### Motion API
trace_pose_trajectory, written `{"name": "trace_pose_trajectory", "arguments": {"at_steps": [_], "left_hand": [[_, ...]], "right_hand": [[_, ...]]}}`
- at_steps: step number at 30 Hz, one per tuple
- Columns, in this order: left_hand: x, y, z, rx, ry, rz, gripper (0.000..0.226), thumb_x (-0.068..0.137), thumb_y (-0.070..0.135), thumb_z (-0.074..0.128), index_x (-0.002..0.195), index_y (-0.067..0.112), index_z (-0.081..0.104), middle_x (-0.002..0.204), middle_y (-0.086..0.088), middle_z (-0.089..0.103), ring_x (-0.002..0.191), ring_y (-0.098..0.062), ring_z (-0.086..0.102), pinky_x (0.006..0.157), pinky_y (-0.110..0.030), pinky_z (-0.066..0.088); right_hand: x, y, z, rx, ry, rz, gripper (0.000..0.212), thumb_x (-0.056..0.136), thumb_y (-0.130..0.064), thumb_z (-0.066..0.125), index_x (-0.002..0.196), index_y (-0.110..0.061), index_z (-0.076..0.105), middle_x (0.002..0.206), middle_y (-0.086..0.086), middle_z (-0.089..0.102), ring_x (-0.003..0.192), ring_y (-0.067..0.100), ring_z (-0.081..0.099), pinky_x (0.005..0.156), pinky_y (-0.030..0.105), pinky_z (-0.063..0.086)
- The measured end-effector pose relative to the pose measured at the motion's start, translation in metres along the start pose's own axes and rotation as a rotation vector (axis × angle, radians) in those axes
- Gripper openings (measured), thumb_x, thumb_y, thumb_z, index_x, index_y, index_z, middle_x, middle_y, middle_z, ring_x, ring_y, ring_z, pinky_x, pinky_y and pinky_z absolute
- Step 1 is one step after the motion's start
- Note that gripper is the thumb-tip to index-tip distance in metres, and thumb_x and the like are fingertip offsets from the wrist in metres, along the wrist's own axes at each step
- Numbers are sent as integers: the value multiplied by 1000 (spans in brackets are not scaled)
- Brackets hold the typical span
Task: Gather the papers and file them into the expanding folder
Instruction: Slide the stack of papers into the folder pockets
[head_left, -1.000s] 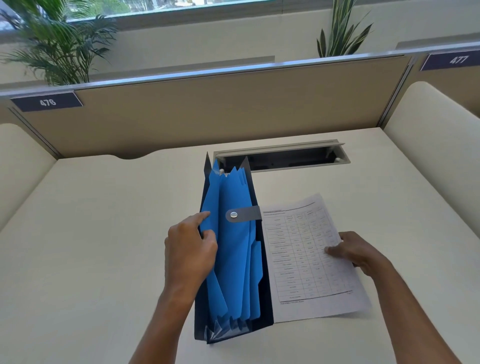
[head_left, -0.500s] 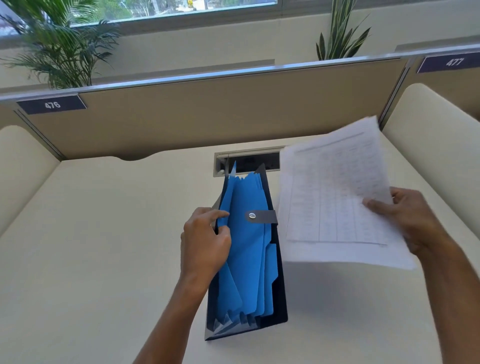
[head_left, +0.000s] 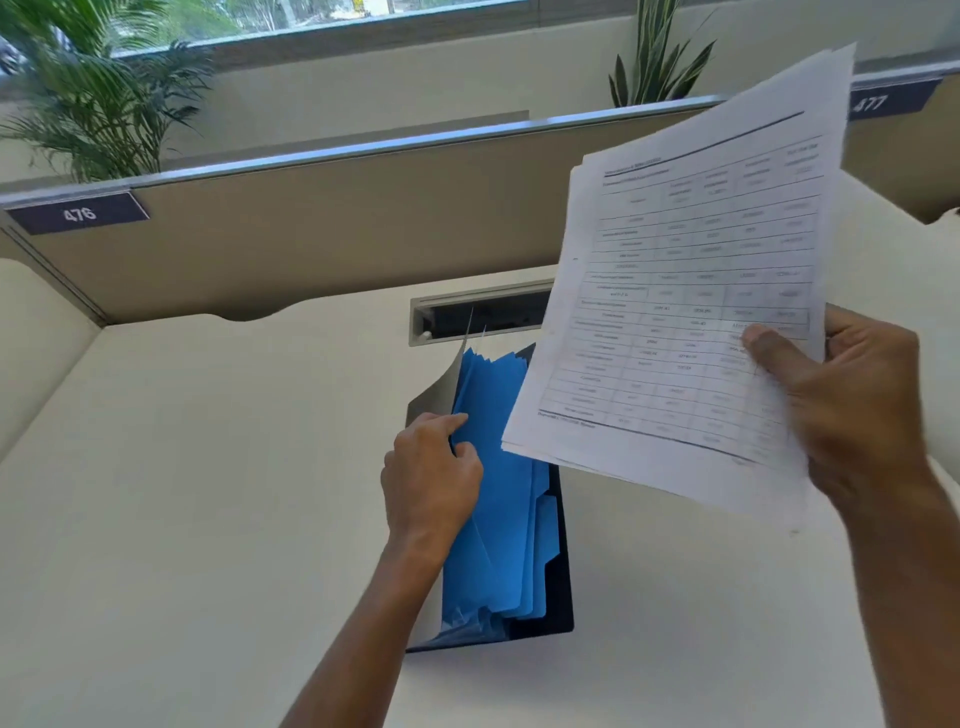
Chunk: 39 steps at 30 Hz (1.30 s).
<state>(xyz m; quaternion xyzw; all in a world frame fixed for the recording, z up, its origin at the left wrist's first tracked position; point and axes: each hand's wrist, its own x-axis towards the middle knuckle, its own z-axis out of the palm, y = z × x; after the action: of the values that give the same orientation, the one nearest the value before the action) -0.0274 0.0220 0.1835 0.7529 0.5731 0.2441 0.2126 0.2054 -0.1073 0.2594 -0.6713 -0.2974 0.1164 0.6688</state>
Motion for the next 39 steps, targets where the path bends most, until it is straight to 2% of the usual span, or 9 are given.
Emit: {"name": "trace_pose_trajectory", "arguments": {"at_steps": [4,8,11,15,18,20,27,31,39], "left_hand": [[-2,4,7,23,5,3,40,83,11,54,121,20,67,119,1,67,94,-23,66,85,-39,53],[-3,7,11,31,11,-4,38,85,12,55,121,19,67,120,-1,67,96,-23,66,85,-37,51],[-2,7,11,33,11,-4,39,84,12,55,121,19,67,120,-1,67,95,-23,66,84,-36,51],[0,5,8,30,43,-15,37,84,14,55,120,18,67,121,-2,67,94,-24,67,83,-36,52],[2,6,7,28,76,-20,35,86,15,57,120,16,67,122,-3,66,94,-23,68,81,-33,53],[3,7,6,23,88,-27,34,87,15,58,119,15,67,122,-3,67,93,-23,68,80,-32,54],[-2,11,4,5,90,-26,33,87,13,57,119,12,68,120,-4,67,94,-23,67,77,-26,47],[-5,14,4,1,98,-27,33,87,12,58,119,11,68,121,-5,67,97,-24,67,83,-32,51],[-7,21,4,-10,111,-19,34,88,12,58,121,11,66,123,-6,67,101,-24,67,84,-32,52]], "right_hand": [[-10,11,15,-48,-54,-7,27,91,-8,67,111,-25,70,89,-18,74,76,4,74,66,20,59],[-22,21,24,-160,-124,-13,21,93,-10,64,107,-24,71,91,-9,74,71,1,71,59,14,56],[-32,29,29,-247,-189,21,16,95,-11,62,102,-20,73,89,-4,74,75,14,72,60,23,57],[-42,36,29,-281,-307,125,15,94,-11,63,97,-20,74,86,-8,74,73,16,73,59,26,60],[-46,40,33,-268,-373,225,16,94,-10,62,101,-14,76,90,-2,76,76,19,74,66,36,63],[-46,43,38,-270,-404,256,19,94,-7,61,105,-12,75,93,-1,76,78,19,74,68,37,63],[-40,39,66,-311,-487,268,22,90,-4,57,105,-4,74,98,5,74,83,22,73,73,42,63],[-41,43,92,-365,-501,248,26,86,-3,55,105,-1,72,100,9,72,86,23,70,75,43,62],[-50,75,131,-460,-532,266,19,87,-8,59,96,8,64,95,20,70,83,33,70,66,53,59]]}}
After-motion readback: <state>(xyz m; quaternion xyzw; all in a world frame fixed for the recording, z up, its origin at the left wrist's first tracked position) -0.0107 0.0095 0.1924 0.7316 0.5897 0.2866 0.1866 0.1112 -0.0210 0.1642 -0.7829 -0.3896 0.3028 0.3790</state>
